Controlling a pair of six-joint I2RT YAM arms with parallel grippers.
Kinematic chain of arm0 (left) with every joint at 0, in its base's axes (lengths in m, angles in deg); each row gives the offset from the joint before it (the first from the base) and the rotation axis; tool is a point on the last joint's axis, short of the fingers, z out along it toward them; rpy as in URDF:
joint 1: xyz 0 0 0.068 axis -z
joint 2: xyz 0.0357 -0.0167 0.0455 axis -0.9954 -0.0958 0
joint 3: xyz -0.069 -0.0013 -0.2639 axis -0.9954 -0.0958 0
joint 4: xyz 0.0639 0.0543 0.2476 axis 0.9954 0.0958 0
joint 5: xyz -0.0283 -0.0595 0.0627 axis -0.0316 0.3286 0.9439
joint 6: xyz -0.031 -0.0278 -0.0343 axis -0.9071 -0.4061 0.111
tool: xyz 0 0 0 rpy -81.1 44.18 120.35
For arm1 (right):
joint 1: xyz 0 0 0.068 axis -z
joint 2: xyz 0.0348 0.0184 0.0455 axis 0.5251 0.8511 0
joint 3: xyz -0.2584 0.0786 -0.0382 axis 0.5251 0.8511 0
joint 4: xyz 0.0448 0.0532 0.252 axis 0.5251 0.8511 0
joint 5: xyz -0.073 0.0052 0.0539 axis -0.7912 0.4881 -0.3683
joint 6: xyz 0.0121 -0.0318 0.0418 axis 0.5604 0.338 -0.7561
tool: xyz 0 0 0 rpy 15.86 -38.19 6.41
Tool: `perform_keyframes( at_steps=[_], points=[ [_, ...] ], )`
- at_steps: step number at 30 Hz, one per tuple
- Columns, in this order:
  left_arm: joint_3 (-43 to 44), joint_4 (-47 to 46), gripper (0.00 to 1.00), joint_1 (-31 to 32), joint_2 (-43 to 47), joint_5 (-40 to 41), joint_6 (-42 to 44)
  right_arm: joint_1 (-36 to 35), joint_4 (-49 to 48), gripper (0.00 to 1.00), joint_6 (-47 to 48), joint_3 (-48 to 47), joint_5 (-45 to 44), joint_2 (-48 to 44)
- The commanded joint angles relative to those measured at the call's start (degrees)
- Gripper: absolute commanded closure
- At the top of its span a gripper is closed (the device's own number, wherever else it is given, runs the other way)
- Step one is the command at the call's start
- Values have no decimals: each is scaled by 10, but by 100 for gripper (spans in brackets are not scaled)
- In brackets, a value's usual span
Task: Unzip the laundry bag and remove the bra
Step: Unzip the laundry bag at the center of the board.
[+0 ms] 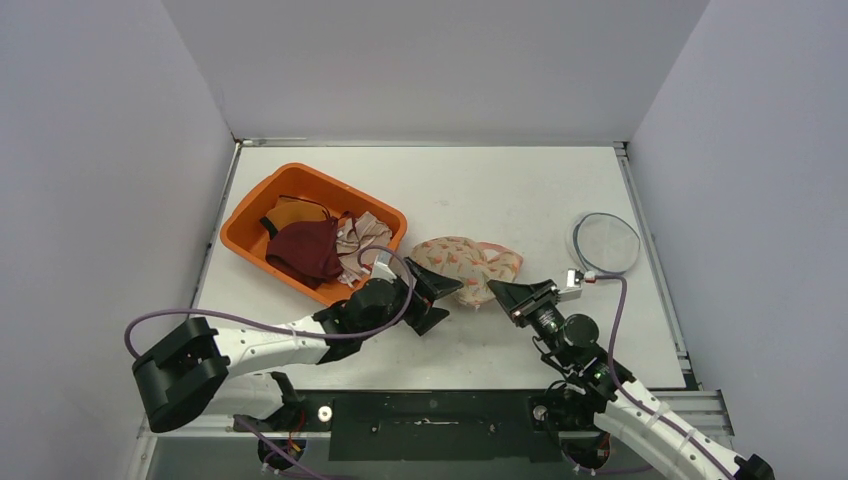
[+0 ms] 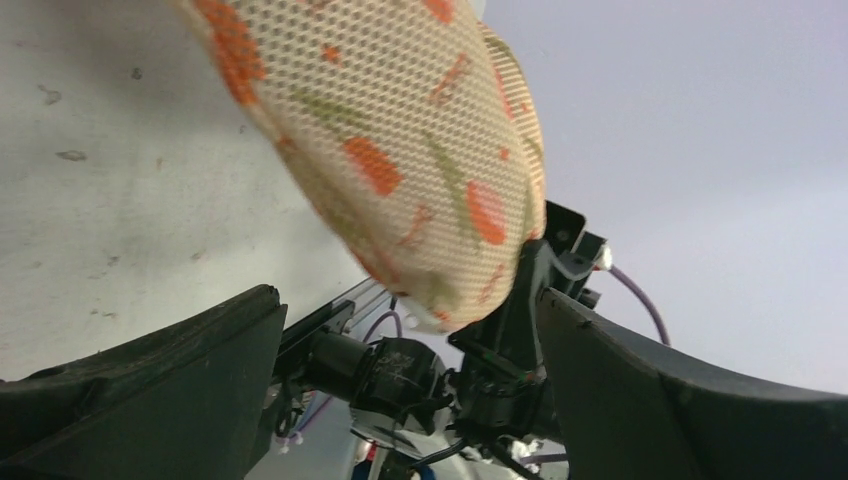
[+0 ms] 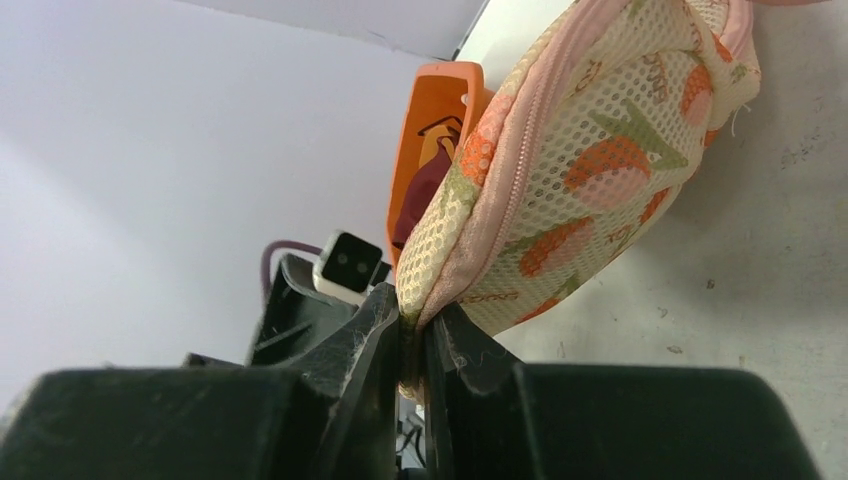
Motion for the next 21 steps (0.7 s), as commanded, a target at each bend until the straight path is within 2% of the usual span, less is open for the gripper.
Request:
perform_keyframes(
  at_steps=[1,3,6,8,10,14,18,21],
  points=[
    [62,32,4,-4,-16,28,-37,4,-100,95,46,8,34,-1],
    [78,48,0,-10,-30,33,-30,4,-100,95,52,11,51,-2],
    [91,44,12,-15,-56,25,-15,4,-89,95,49,19,60,-13],
    [91,44,12,-15,-55,29,10,4,-61,95,45,16,57,-29],
    [103,88,8,-16,-40,33,53,4,-16,95,47,0,41,-51],
    [140,217,3,-15,36,79,209,5,65,95,46,-37,13,-72],
    [171,326,4,-5,82,122,444,7,138,95,42,-79,12,-58],
    [188,372,4,11,85,132,615,8,153,95,36,-96,25,-40]
  ],
)
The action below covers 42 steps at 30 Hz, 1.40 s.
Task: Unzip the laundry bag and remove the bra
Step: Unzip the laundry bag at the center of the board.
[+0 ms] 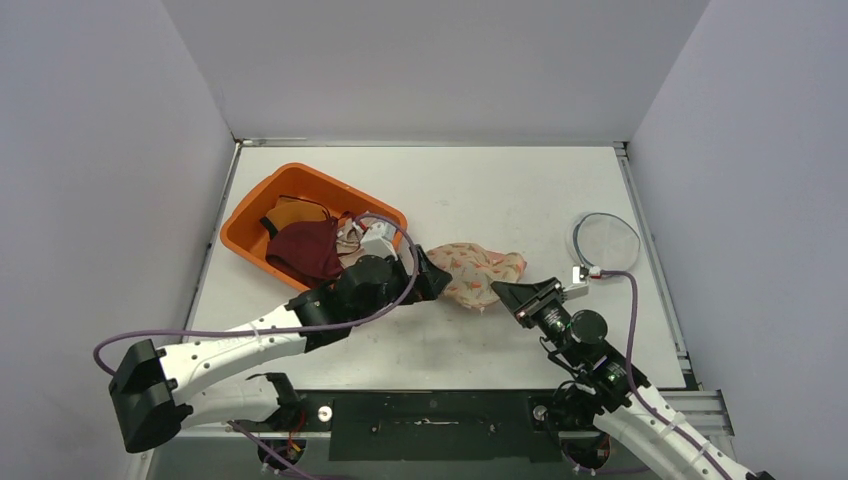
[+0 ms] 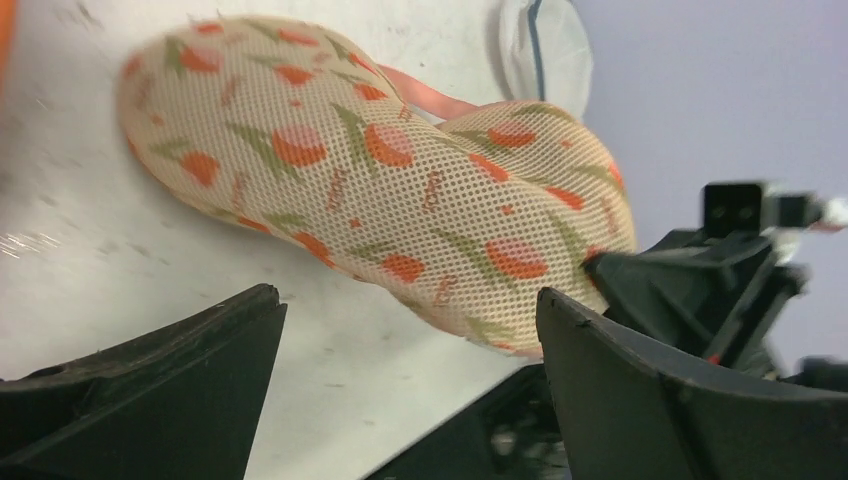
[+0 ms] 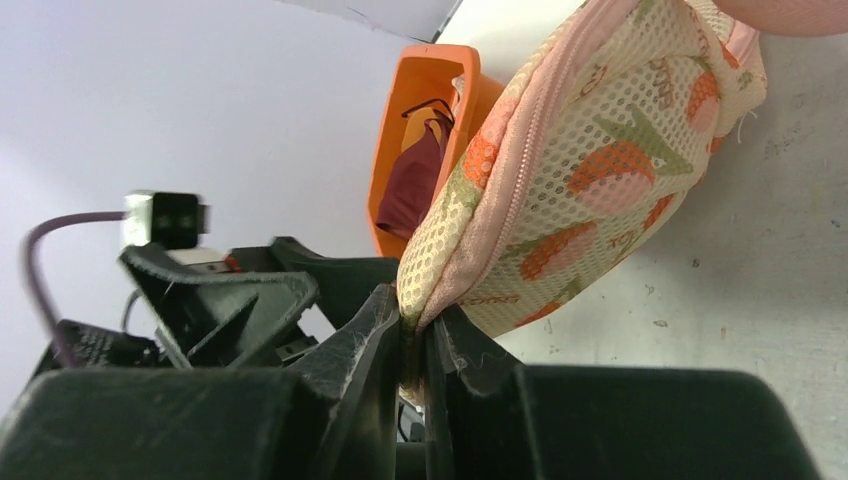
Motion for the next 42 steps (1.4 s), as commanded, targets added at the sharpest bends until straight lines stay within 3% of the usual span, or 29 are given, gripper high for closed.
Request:
perform_keyframes(
  at_steps=[1,8,13,15,21,24,26,29,32,42],
  points=[
    [42,112,4,32,11,50,327,4,34,95,-6,-48,14,21],
    [21,94,4,189,-14,174,592,6,46,95,-16,-66,38,41],
    [-43,8,4,202,34,130,693,7,49,95,-8,-74,46,44],
    [-55,-41,4,202,47,131,692,8,47,95,-9,-75,47,44],
    [23,-23,1,182,36,153,321,8,39,95,10,-77,27,32],
    [10,-28,3,163,45,136,116,8,38,95,18,-79,27,38],
    [-27,-44,4,118,50,66,-45,9,38,95,20,-79,25,40],
    [-132,-197,4,48,42,-69,-221,10,39,95,21,-76,23,31],
    [-219,-372,4,46,13,-58,-323,11,38,95,17,-69,22,19],
    [-141,-359,4,76,-93,-6,-434,11,33,95,46,-48,25,-5]
  ],
)
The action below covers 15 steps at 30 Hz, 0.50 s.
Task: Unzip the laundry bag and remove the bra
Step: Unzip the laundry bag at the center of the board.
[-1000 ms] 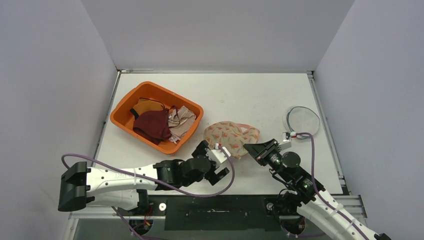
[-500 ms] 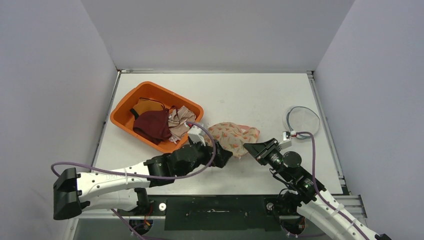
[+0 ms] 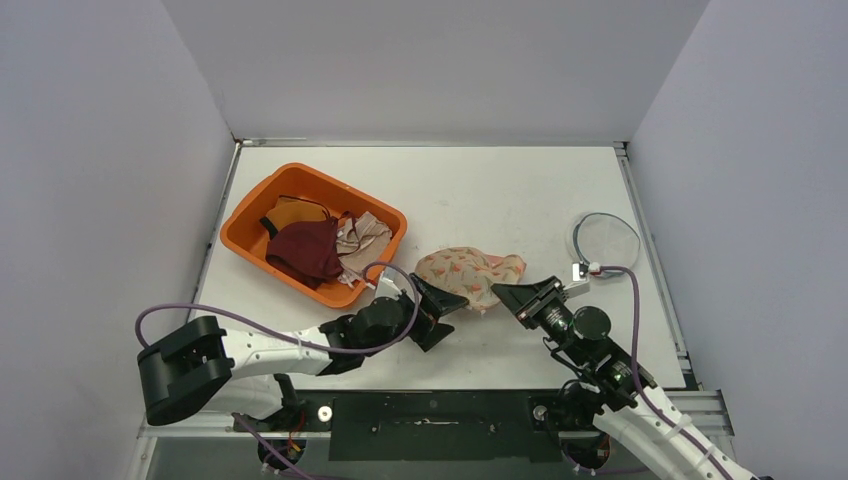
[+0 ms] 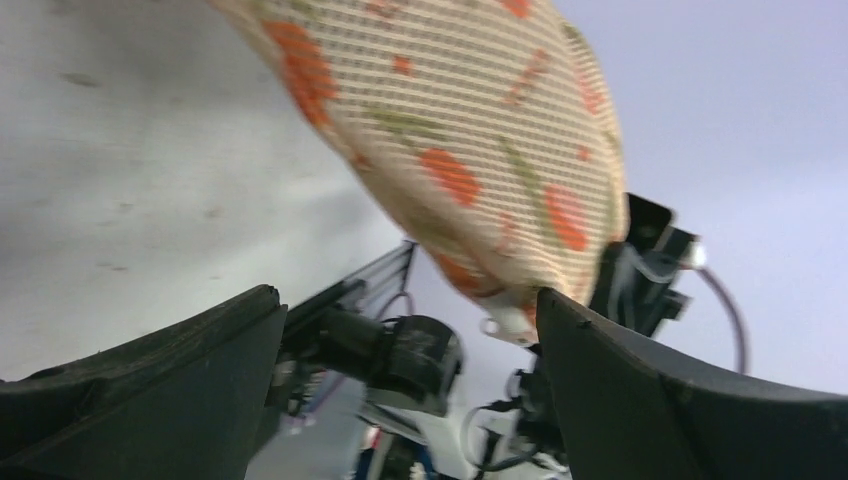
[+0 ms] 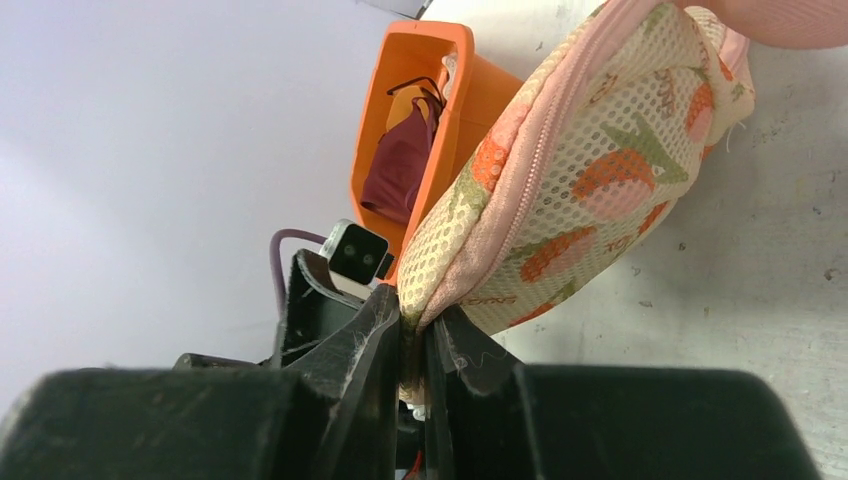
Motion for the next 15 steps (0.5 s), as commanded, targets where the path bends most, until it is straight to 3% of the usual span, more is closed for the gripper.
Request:
perform_keyframes(
  at_steps=[1,11,15],
  points=[
    [32,-85,4,3,-10,41,-83,3,-40,95,23,6,-1,-21],
    [30,-114,1,-9,-56,56,-88,3,-34,95,19,47,3,-71],
    [47,-145,20,-21,-110,26,-70,4,-45,95,14,54,13,-67]
  ],
)
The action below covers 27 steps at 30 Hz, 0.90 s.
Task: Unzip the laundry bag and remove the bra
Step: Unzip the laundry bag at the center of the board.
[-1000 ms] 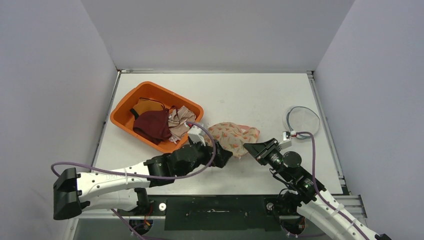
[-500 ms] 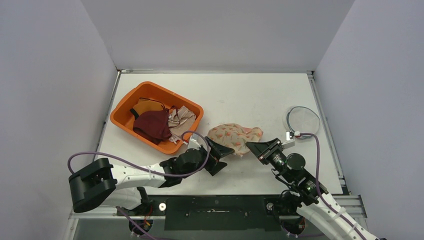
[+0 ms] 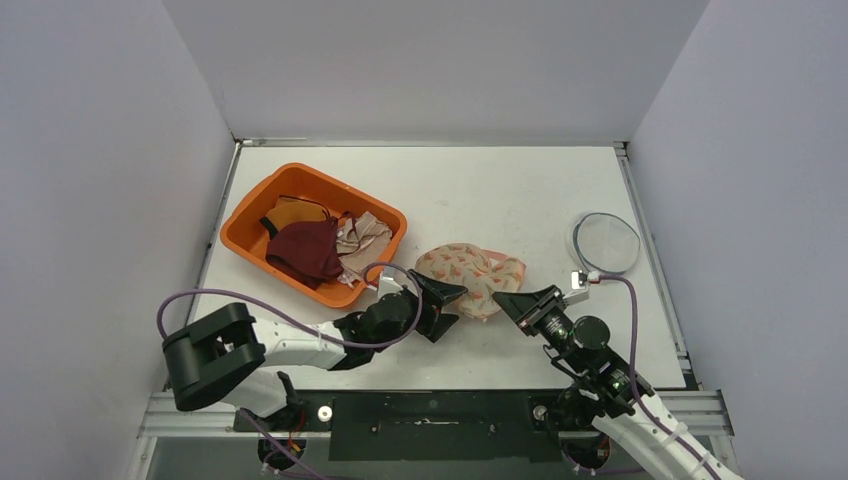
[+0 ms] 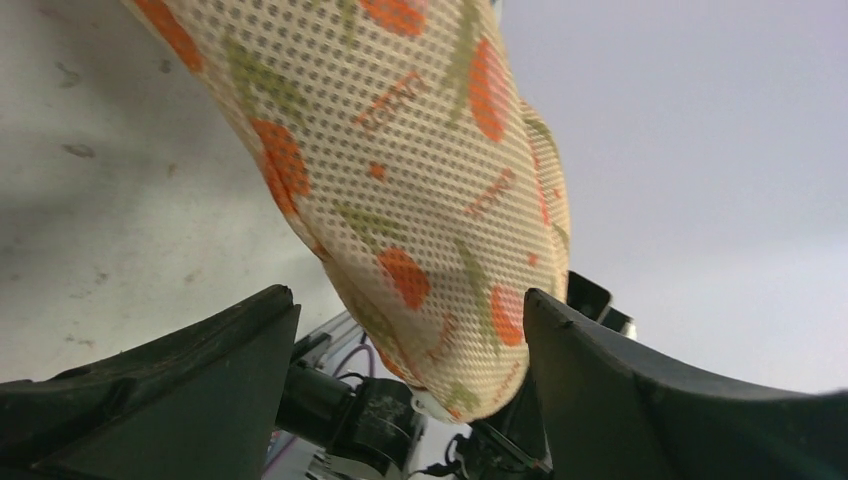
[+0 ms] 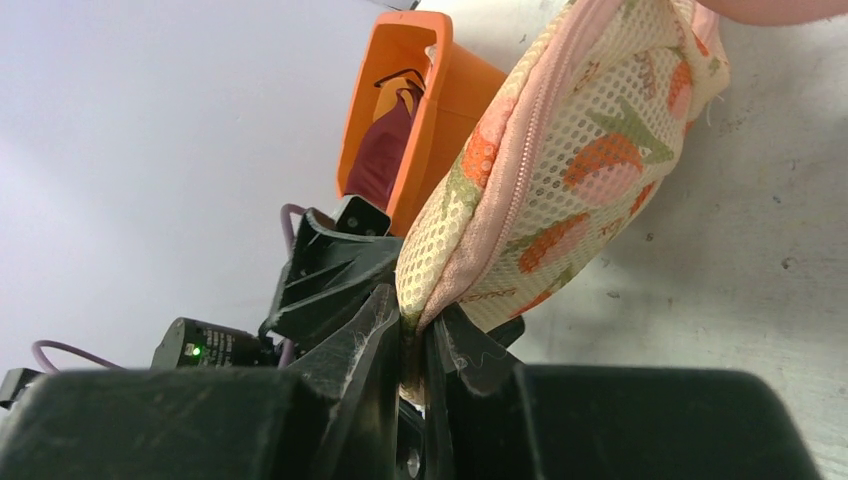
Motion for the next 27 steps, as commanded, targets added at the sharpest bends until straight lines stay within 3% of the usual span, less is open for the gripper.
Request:
perform_keyframes(
  at_steps=[1,6,14,15,17,20,23,27],
  points=[
    [30,-66,23,-12,-46,-18,13,3,-47,95,-2,3,14,1],
    [22,-83,54,-25,-54,-15,30,2,-47,95,-3,-5,24,16],
    [39,-31,100,-37,-16,-11,77,2,-40,95,-4,-20,32,38],
    [42,-23,100,-40,-10,-13,85,2,-30,93,4,-27,30,42],
    [53,4,100,-44,8,-13,102,2,8,72,38,-53,18,50],
    [82,83,100,-47,40,-9,126,2,89,30,119,-115,-5,70],
    [111,149,100,-50,64,-1,130,2,162,18,207,-173,-22,90],
    [138,219,100,-55,87,10,122,2,195,18,285,-204,-16,79]
  ],
)
